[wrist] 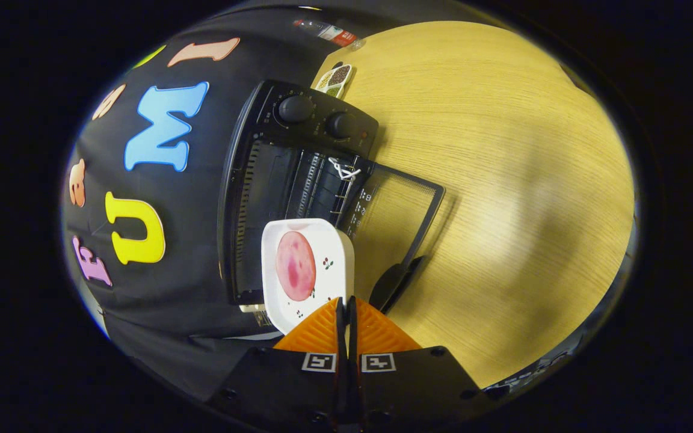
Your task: Open the toaster oven, put the food inside, and close the toaster oven door.
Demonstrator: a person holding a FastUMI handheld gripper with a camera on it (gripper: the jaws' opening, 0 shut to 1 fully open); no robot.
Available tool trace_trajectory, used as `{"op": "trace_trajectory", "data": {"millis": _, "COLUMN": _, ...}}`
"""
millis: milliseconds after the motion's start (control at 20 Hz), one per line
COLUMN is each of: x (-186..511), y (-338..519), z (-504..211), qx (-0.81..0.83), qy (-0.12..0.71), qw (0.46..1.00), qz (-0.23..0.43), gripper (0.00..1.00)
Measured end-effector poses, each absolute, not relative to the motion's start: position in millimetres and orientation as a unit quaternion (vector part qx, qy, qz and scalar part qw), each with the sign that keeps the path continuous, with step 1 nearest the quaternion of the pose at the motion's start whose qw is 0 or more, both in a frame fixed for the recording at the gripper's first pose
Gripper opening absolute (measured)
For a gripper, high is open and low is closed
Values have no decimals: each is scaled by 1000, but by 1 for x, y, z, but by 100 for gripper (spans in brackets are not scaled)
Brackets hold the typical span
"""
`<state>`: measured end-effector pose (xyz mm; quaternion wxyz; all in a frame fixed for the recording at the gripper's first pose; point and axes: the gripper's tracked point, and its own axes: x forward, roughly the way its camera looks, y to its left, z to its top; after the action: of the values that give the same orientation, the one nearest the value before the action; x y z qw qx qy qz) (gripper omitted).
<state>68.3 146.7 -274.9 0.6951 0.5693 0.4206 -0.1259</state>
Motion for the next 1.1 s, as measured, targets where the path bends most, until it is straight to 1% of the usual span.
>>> {"op": "trace_trajectory", "data": {"millis": 250, "x": 99, "y": 158, "z": -282, "qx": 598, "qy": 389, "qw": 684, "qz": -152, "gripper": 1}}
{"op": "trace_trajectory", "data": {"millis": 550, "x": 128, "y": 174, "z": -300, "qx": 610, "qy": 375, "qw": 676, "qz": -173, "gripper": 2}}
{"op": "trace_trajectory", "data": {"millis": 850, "x": 151, "y": 164, "z": -320, "qx": 607, "qy": 350, "qw": 680, "qz": -214, "gripper": 2}}
{"op": "trace_trajectory", "data": {"millis": 1100, "x": 172, "y": 160, "z": -323, "qx": 608, "qy": 336, "qw": 685, "qz": -220, "gripper": 2}}
